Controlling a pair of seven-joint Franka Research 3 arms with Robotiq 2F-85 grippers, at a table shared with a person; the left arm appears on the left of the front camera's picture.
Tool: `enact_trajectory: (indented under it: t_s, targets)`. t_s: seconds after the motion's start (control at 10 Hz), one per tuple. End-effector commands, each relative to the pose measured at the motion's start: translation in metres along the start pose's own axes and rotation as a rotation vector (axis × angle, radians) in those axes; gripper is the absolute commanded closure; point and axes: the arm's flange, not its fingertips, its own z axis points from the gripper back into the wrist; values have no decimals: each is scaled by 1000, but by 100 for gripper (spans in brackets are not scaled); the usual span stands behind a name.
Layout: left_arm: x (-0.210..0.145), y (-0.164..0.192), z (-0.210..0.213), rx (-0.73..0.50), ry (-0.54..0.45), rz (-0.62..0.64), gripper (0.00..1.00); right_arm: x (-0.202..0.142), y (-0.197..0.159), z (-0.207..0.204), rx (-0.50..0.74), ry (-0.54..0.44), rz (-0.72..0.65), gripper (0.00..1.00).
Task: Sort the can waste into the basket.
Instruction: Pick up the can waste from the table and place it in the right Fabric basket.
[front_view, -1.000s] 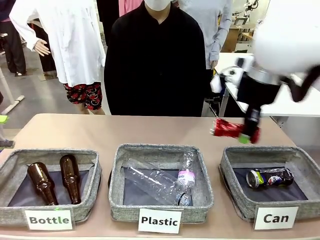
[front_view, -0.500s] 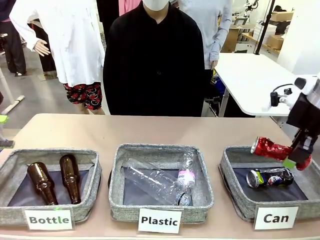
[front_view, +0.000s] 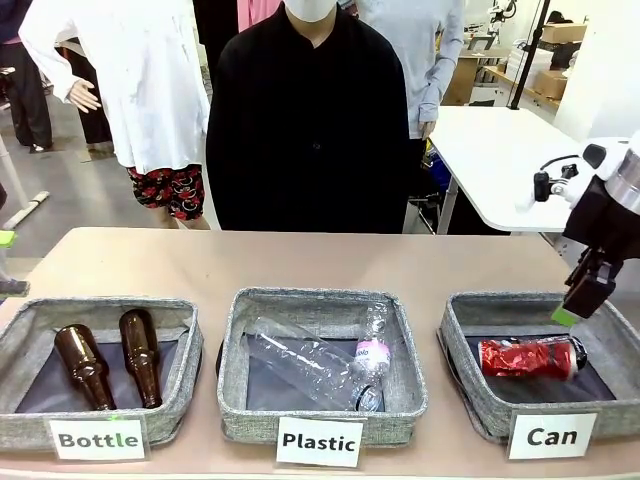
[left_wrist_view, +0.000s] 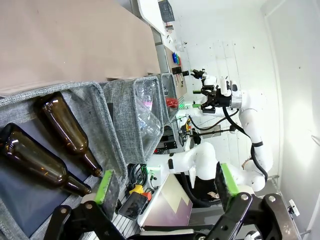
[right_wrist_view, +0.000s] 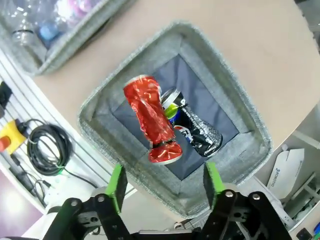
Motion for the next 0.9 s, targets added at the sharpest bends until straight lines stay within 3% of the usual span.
enact_trajectory:
  t_s: [0.0,0.3,0.4,0.5,0.6,0.7,0.8]
  targets:
    - [0,-3,2,-10,3,-1,0,-18,24,-32,-50,-24,-14,0]
    - [0,-3,2,-10,3,-1,0,-3,34,-28,-39,-71,-74,0]
    - [0,-3,2,-10,3,-1,0,11,35,-25,57,-160,-211,0]
    - [0,-3,2,-10,3,-1,0,25,28,-14,303,-396,-452,0]
    - [0,-3,2,-10,3,-1,0,25,18,-4,620,-749,-788,0]
    - [0,-3,2,-10,3,-1,0,14,9,0,789,-1028,-1017,0]
    - [0,-3,2,-10,3,-1,0,-2,2,-1,859,-1118,-1120,0]
